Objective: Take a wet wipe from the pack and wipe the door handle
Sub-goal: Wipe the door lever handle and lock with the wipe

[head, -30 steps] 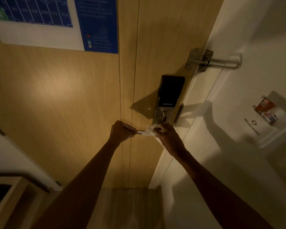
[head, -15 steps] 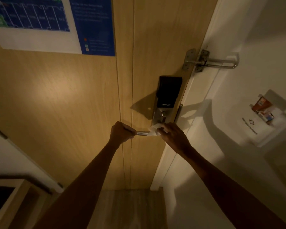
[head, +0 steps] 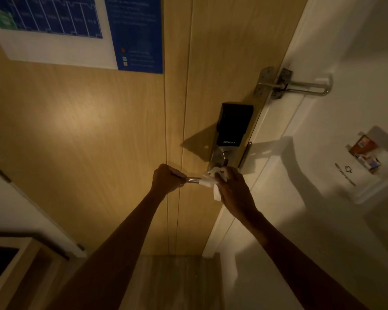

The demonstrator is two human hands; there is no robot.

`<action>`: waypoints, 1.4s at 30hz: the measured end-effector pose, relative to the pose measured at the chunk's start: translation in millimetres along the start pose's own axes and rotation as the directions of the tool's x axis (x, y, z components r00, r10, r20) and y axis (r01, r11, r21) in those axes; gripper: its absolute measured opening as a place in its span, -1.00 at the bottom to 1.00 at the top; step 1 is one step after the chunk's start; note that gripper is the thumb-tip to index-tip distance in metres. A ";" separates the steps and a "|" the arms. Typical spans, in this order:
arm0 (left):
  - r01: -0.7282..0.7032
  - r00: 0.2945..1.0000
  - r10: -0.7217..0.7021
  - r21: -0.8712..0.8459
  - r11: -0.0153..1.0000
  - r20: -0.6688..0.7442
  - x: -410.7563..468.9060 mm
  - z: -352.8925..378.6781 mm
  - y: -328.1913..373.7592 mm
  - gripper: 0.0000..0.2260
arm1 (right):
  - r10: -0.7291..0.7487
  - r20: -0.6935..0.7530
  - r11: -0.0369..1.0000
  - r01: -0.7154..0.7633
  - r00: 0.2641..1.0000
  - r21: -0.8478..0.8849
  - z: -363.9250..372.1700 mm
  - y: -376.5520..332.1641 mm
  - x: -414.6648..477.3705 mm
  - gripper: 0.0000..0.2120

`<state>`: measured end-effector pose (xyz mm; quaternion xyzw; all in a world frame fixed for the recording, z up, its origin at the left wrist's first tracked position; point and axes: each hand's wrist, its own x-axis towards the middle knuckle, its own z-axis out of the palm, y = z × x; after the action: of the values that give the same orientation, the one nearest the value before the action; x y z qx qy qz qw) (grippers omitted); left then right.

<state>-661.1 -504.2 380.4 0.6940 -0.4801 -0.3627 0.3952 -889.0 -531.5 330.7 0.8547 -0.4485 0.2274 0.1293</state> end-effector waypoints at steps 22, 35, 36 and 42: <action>-0.044 0.997 0.046 -0.037 0.998 0.065 1.5 -6.3 -7.8 -0.90 | 0.189 -0.005 0.933 -0.178 0.982 0.313 22.1 -27.9 -5.0 -0.63; 0.041 0.995 -0.038 -0.034 0.999 0.090 12.6 -3.4 -4.7 -0.93 | 0.033 0.049 0.997 -0.037 0.998 0.071 21.6 -14.3 0.7 -0.53; 0.042 0.995 -0.040 -0.024 0.999 0.092 13.6 -2.8 -4.7 -0.93 | 0.002 0.050 0.999 -0.005 0.999 0.053 17.4 -9.5 0.1 -0.53; 0.056 0.993 -0.053 -0.033 0.998 0.107 13.2 -5.8 -3.4 -0.93 | 0.090 0.009 0.983 -0.091 0.996 0.161 8.4 -31.6 14.0 -0.71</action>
<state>-651.1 -514.9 378.3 0.6794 -0.4748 -0.4183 0.3714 -853.8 -527.1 330.0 0.8413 -0.4671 0.2678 0.0486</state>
